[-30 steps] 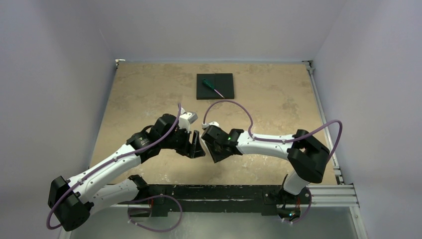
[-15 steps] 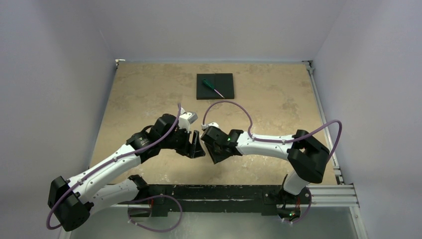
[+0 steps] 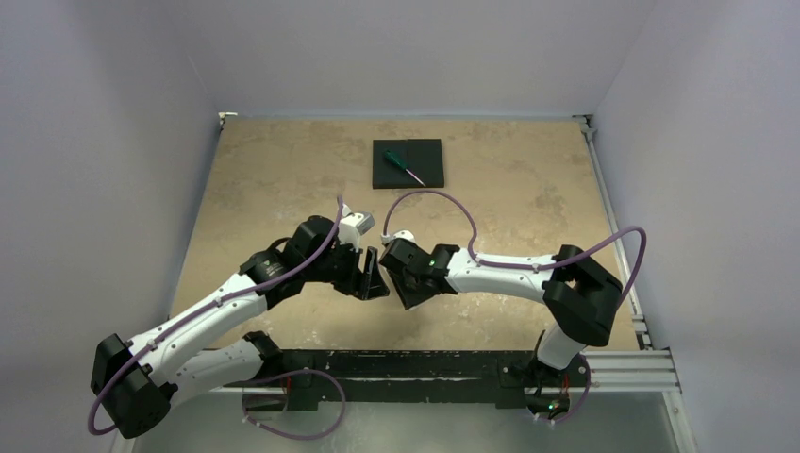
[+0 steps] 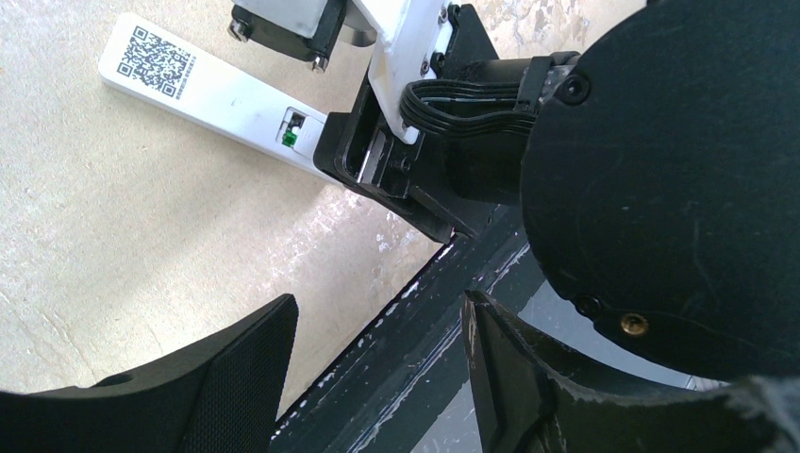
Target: Load the batteries into the remote control
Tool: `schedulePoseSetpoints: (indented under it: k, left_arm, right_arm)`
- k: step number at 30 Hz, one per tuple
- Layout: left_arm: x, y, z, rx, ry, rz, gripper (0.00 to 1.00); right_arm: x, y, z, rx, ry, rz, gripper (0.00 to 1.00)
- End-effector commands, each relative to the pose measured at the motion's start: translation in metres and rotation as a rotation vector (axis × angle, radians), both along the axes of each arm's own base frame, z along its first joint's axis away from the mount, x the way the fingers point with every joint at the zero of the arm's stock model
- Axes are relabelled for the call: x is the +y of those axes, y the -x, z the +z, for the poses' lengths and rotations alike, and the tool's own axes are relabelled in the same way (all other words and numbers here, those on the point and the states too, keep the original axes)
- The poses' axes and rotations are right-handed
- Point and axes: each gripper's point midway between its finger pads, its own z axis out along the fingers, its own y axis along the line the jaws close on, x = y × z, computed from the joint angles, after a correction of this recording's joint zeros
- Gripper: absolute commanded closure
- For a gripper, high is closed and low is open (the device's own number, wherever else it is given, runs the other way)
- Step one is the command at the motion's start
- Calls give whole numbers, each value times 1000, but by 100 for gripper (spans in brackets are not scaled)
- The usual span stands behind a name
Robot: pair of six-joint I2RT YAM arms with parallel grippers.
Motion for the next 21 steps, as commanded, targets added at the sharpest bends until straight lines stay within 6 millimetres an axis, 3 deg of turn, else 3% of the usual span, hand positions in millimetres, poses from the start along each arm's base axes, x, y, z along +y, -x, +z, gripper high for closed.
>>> schedulePoseSetpoints:
  k: [1,21]
  left_arm:
    - [-3,-1,6,-40,21,-19,36]
    - [-4,-1,6,-36,21,-22,36]
  right_arm:
    - [12,-11,20,-59,-40,-14,60]
    - [11,-9,8,-51,9,-9,61]
